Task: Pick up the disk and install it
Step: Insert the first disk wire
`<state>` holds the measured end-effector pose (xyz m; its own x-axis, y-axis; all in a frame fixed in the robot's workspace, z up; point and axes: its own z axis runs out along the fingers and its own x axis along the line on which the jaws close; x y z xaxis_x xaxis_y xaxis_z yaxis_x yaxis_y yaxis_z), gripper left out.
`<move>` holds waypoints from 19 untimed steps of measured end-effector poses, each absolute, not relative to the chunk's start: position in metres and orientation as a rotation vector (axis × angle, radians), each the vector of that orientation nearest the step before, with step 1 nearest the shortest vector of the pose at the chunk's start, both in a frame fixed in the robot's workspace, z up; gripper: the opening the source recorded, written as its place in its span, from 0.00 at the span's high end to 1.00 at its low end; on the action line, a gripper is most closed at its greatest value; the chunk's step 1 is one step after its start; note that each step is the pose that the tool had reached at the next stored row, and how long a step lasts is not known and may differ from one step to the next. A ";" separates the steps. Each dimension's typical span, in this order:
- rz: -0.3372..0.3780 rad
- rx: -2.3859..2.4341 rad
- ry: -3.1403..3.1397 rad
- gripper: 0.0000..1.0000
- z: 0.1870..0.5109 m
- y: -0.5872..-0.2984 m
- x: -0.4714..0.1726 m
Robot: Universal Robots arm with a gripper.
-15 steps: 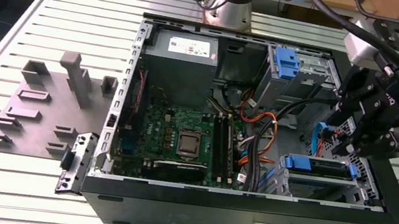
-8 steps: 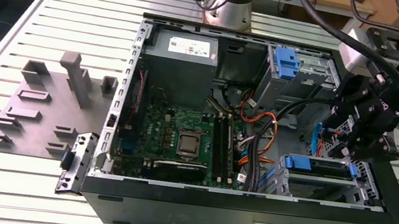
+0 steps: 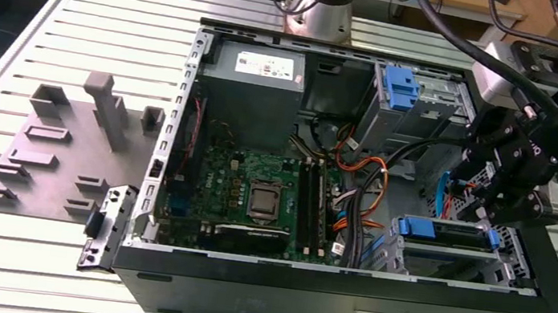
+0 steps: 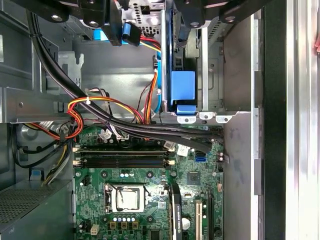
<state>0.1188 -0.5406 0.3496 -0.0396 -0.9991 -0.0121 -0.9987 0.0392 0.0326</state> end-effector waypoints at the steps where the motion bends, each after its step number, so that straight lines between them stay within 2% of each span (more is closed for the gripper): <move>1: -0.050 2.167 -2.255 0.45 0.350 -0.541 0.119; 5: -0.050 2.167 -2.255 0.46 0.350 -0.541 0.119; 6: -0.050 2.167 -2.254 0.53 0.350 -0.541 0.119; 7: -0.050 2.167 -2.254 0.53 0.350 -0.541 0.119; 10: -0.050 2.167 -2.254 0.70 0.350 -0.541 0.119; 11: -0.050 2.167 -2.254 0.70 0.350 -0.541 0.119; 13: -0.050 2.167 -2.254 0.82 0.350 -0.541 0.119; 19: -0.051 2.167 -2.254 0.84 0.350 -0.541 0.119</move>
